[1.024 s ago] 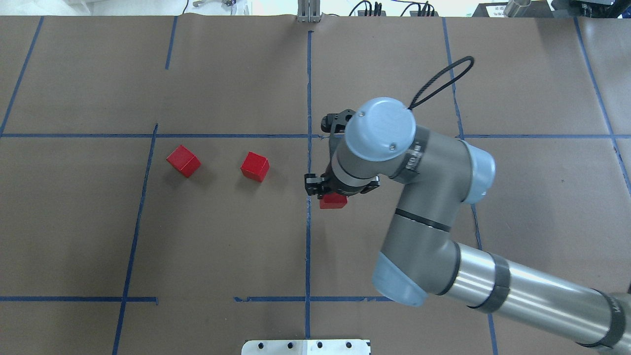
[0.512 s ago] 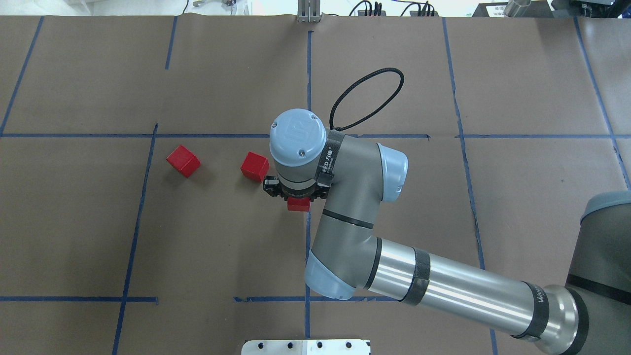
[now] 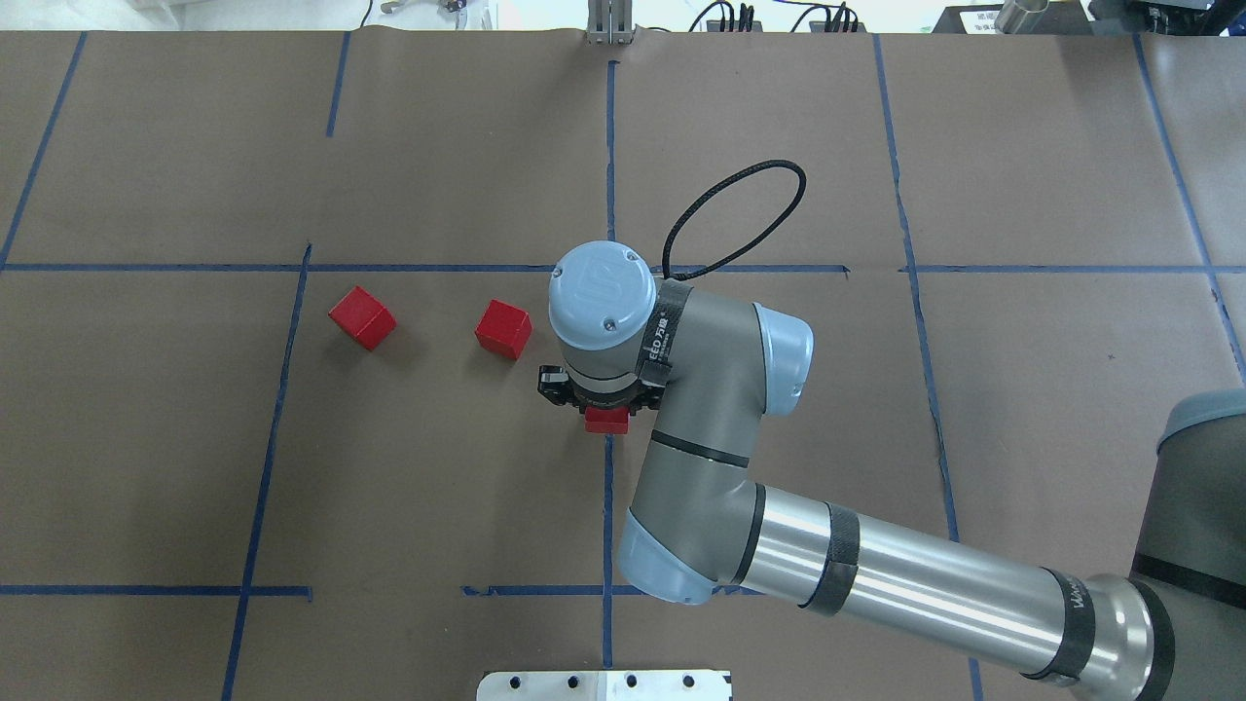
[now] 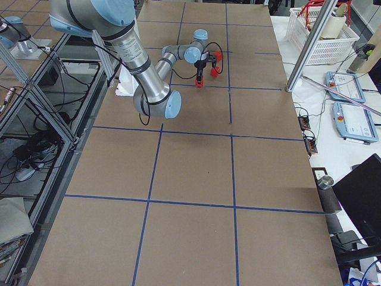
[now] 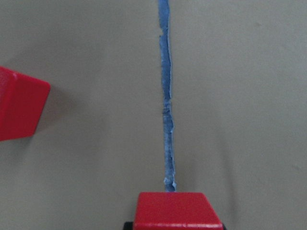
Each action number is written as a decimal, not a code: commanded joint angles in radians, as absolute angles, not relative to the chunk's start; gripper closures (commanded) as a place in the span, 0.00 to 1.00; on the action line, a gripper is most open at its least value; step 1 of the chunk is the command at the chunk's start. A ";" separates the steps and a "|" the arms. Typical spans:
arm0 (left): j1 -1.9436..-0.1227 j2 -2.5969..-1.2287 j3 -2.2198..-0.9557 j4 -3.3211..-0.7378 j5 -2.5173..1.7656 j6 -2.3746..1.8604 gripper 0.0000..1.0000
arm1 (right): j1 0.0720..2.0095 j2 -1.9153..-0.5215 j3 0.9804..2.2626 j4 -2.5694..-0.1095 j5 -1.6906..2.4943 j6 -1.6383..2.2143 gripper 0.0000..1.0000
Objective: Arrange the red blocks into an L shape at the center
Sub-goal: 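Carry the red cube with the right gripper to the grid center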
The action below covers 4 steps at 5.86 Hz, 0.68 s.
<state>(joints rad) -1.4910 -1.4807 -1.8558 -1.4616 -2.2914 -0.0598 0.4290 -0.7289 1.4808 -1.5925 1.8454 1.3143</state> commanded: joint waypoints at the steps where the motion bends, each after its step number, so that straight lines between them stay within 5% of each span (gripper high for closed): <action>1: -1.491 -1.482 -1.858 -1.462 -2.292 -0.060 0.00 | 0.414 -0.730 1.483 -1.591 1.847 1.313 0.96; 2: -1.491 -1.480 -1.858 -1.462 -2.290 -0.061 0.00 | 0.408 -0.730 1.486 -1.591 1.847 1.313 0.96; 3: -1.491 -1.480 -1.856 -1.462 -2.290 -0.061 0.00 | 0.408 -0.733 1.483 -1.591 1.847 1.313 0.84; 4: -1.493 -1.480 -1.858 -1.462 -2.290 -0.063 0.00 | 0.408 -0.736 1.482 -1.592 1.847 1.313 0.07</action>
